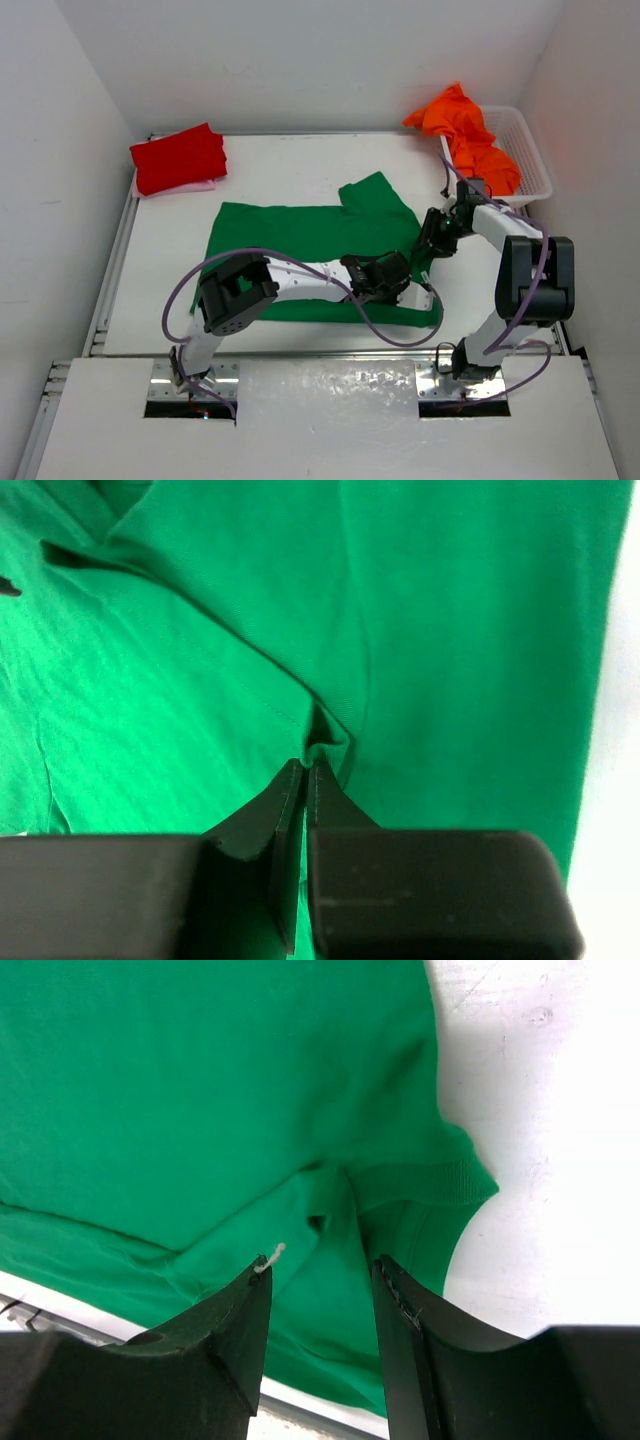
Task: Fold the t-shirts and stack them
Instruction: Grap the side of the flattened tshirt closest away from the robot with both arms
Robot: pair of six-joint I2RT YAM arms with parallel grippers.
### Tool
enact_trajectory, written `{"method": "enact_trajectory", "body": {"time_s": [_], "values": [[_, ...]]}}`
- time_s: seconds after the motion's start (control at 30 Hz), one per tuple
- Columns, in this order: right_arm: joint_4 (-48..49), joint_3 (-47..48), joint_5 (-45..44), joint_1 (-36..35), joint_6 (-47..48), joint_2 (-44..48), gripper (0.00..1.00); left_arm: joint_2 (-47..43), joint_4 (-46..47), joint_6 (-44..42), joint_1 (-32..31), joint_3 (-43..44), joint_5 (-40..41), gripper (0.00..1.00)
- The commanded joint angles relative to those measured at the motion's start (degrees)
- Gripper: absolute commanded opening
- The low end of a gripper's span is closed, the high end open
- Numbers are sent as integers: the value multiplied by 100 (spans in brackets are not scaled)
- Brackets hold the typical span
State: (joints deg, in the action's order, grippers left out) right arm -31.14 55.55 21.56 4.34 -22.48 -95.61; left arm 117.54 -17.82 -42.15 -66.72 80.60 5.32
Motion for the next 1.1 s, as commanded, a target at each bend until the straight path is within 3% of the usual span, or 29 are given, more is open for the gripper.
{"method": "enact_trajectory", "body": {"time_s": [0.0, 0.13, 0.47, 0.97, 1.07], "values": [[169, -35, 111, -30, 24, 271, 43, 15, 306, 32, -43, 0, 109, 0], [125, -53, 59, -30, 51, 394, 43, -29, 288, 303, 27, -35, 180, 0], [90, -264, -196, -21, 139, 755, 41, -292, 262, 1657, 1090, 62, -198, 0], [46, -290, -179, -21, 332, 816, 41, -345, 429, 2255, 1319, -255, -14, 0], [37, -290, -214, -29, 332, 807, 41, -345, 341, 2299, 1319, -185, 126, 10]]}}
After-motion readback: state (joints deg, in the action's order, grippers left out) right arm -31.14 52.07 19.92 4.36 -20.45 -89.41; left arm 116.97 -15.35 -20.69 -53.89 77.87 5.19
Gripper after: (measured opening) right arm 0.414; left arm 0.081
